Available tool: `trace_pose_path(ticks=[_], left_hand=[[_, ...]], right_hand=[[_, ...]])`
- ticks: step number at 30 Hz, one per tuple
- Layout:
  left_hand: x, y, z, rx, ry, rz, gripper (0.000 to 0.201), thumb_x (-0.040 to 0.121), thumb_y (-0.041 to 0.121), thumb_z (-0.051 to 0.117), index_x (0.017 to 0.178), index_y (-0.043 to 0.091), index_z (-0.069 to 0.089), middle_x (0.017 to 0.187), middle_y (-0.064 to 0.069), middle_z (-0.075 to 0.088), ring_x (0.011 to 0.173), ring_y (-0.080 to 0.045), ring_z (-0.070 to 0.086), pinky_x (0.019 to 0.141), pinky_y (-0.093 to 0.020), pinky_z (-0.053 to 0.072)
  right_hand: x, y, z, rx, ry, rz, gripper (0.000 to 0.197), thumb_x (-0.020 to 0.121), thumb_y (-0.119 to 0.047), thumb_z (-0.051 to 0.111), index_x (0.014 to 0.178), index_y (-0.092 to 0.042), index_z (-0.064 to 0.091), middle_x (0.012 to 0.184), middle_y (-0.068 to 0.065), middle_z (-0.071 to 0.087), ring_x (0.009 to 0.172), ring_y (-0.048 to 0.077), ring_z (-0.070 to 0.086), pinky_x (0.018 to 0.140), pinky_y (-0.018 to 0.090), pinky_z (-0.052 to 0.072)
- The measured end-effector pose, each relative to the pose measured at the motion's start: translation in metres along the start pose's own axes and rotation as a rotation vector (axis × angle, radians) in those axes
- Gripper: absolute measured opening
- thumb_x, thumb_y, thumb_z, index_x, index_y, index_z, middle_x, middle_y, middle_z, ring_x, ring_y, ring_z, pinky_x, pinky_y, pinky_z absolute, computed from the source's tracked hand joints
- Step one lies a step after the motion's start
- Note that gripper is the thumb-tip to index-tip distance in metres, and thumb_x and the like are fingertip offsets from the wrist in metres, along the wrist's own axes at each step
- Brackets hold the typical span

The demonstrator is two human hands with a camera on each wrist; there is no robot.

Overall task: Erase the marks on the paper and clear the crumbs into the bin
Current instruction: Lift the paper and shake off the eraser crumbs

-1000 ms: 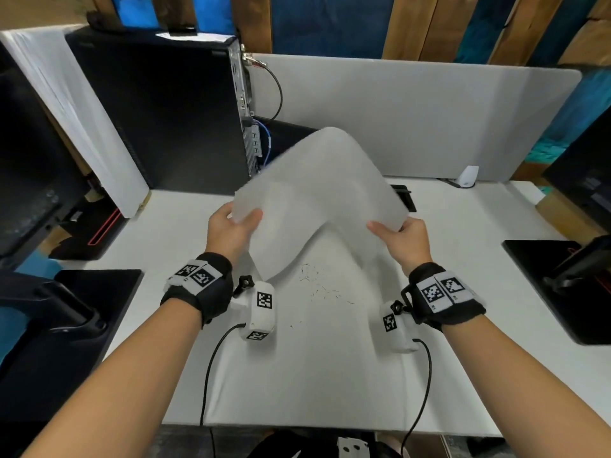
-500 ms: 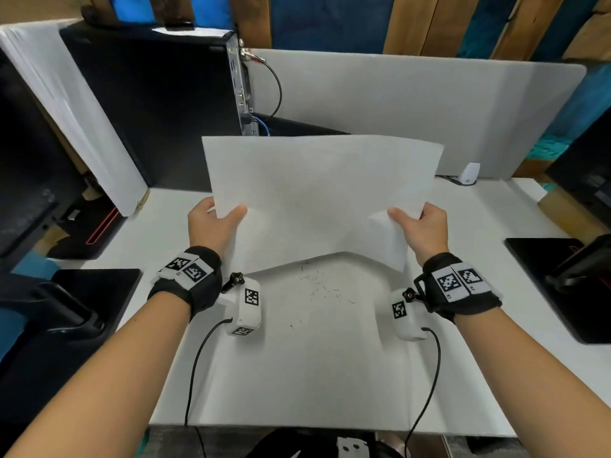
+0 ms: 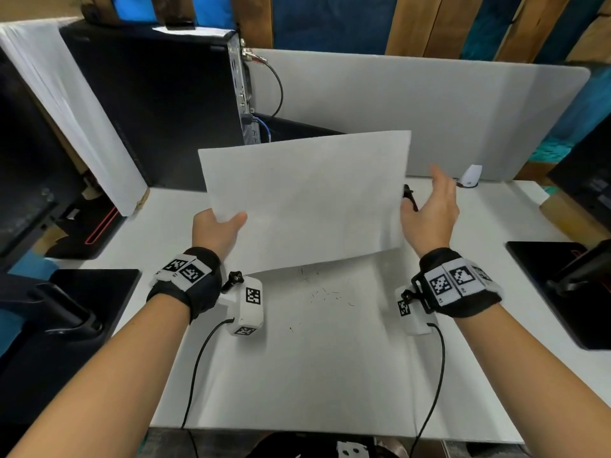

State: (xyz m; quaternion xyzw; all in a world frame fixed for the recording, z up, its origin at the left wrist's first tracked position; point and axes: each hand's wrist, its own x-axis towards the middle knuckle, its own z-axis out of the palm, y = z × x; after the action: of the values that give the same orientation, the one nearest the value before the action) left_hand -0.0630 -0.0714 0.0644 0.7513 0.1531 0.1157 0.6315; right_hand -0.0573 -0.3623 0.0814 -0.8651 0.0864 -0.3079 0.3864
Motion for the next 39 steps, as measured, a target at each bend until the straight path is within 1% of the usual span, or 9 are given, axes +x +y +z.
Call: trace_pose_path(ticks=[8,15,19,21,26,29,33,36,39], left_hand=[[-0.005,0.003,0.005,-0.090,-0.127,-0.005,0.014,0.090,0.013,0.060,0.103,0.016,0.060,0.084,0.010,0.062,0.074,-0.002,0.059,0.058,-0.011,0.044],[0.002,0.009,-0.001,-0.188,-0.016,0.016,0.014,0.090,0.012,0.060,0.104,0.011,0.062,0.084,0.005,0.063,0.071,-0.004,0.060,0.052,-0.006,0.046],[0.011,0.008,-0.004,-0.208,-0.012,0.027,0.016,0.088,0.012,0.061,0.104,0.012,0.064,0.099,-0.002,0.066,0.087,-0.014,0.063,0.071,-0.017,0.048],[0.012,0.008,-0.002,-0.202,-0.033,0.042,0.015,0.088,0.012,0.062,0.103,0.014,0.064,0.094,0.003,0.067,0.083,-0.010,0.064,0.067,-0.014,0.048],[0.012,0.008,0.007,-0.221,-0.037,0.034,0.018,0.087,0.011,0.062,0.105,0.009,0.066,0.095,0.001,0.068,0.084,-0.012,0.065,0.072,-0.017,0.052],[0.015,0.009,0.008,-0.261,-0.034,0.011,0.015,0.088,0.009,0.062,0.102,0.009,0.065,0.090,0.003,0.068,0.081,-0.011,0.065,0.073,-0.022,0.051],[0.018,0.011,0.007,-0.266,-0.003,0.012,0.013,0.088,0.008,0.061,0.100,0.012,0.063,0.097,-0.003,0.066,0.091,-0.020,0.063,0.084,-0.028,0.049],[0.018,0.013,0.008,-0.295,-0.012,0.000,0.013,0.087,0.006,0.062,0.100,0.010,0.063,0.096,-0.004,0.066,0.095,-0.023,0.063,0.092,-0.033,0.048],[0.017,0.014,0.009,-0.279,-0.024,0.012,0.014,0.086,0.007,0.063,0.099,0.011,0.064,0.097,-0.004,0.067,0.095,-0.023,0.063,0.092,-0.033,0.048]], right_hand=[[-0.045,-0.053,0.048,-0.347,-0.776,-0.589,0.065,0.097,-0.048,0.017,0.150,-0.015,0.001,0.158,0.001,-0.011,0.142,0.007,-0.016,0.116,0.034,-0.014],[-0.080,-0.050,0.048,-0.184,-1.286,-0.662,0.048,0.101,-0.038,0.026,0.139,-0.015,0.043,0.152,-0.002,0.033,0.141,0.015,0.029,0.120,0.034,0.013],[-0.065,-0.042,0.041,0.131,-0.826,-0.589,0.067,0.092,-0.053,0.028,0.094,-0.001,0.070,0.097,0.015,0.072,0.090,0.028,0.067,0.083,0.044,0.051],[-0.052,-0.043,0.046,0.123,-0.628,-0.637,0.057,0.093,-0.043,0.030,0.110,-0.003,0.067,0.119,0.013,0.066,0.110,0.025,0.062,0.100,0.044,0.045],[-0.055,-0.045,0.061,-0.337,-0.940,-0.744,0.082,0.085,-0.058,-0.002,0.147,-0.011,0.023,0.158,0.003,0.013,0.147,0.013,0.007,0.117,0.031,-0.007],[-0.076,-0.029,0.056,-0.188,-1.078,-0.722,0.092,0.082,-0.064,-0.005,0.137,-0.010,0.046,0.148,0.004,0.041,0.139,0.013,0.033,0.115,0.021,0.001],[-0.072,-0.026,0.055,0.094,-0.688,-0.733,0.066,0.096,-0.049,0.023,0.096,-0.005,0.072,0.103,0.008,0.073,0.095,0.027,0.068,0.100,0.036,0.046],[-0.065,-0.037,0.060,0.283,-0.470,-0.670,0.040,0.090,-0.024,0.045,0.065,0.001,0.063,0.064,0.010,0.063,0.060,0.022,0.057,0.060,0.037,0.052],[-0.058,-0.048,0.062,0.324,-0.442,-0.582,0.033,0.087,-0.025,0.044,0.077,0.000,0.065,0.080,0.011,0.066,0.079,0.013,0.055,0.074,0.035,0.047]])
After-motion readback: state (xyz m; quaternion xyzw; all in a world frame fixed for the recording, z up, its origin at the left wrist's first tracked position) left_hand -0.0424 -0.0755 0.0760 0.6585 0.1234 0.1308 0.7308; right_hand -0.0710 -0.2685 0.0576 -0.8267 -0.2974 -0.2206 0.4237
